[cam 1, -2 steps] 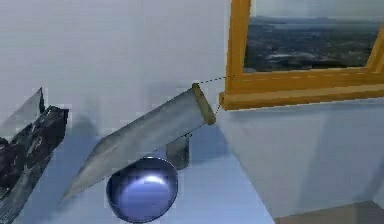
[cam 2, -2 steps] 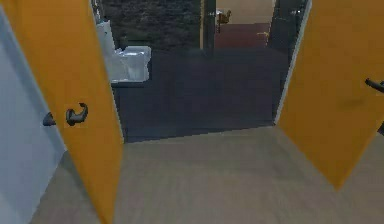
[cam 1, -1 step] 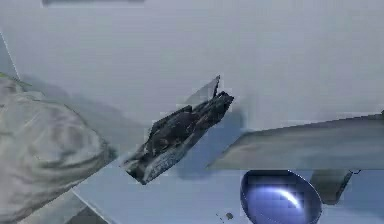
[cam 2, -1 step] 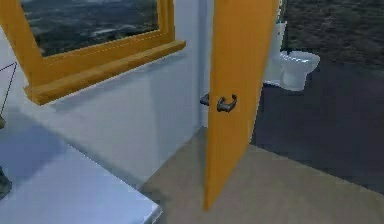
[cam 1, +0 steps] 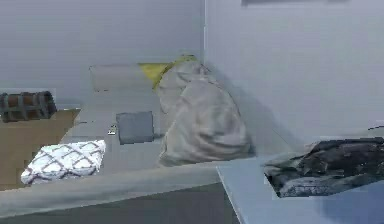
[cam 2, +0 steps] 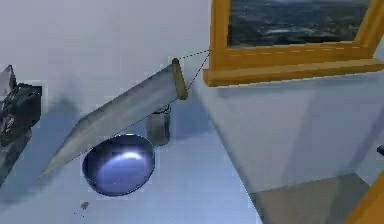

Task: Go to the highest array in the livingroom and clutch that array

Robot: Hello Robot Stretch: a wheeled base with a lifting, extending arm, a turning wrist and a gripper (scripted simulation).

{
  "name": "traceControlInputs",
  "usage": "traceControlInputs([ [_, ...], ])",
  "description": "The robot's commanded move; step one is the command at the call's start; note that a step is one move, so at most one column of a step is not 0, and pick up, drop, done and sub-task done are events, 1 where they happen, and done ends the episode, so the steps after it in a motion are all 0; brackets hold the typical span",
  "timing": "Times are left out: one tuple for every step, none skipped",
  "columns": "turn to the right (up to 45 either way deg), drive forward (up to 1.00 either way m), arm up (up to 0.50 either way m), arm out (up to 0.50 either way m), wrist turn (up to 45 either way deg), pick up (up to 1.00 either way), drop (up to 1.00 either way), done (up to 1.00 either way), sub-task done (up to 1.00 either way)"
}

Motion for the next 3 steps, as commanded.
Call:
traceControlInputs([
  [-30.0,0.0,0.0,0.0,0.0,0.0,0.0,0.0,0.0],
  [0.0,0.0,0.5,0.0,0.0,0.0,0.0,0.0,0.0],
  [0.0,0.0,0.38,0.0,0.0,0.0,0.0,0.0,0.0],
])
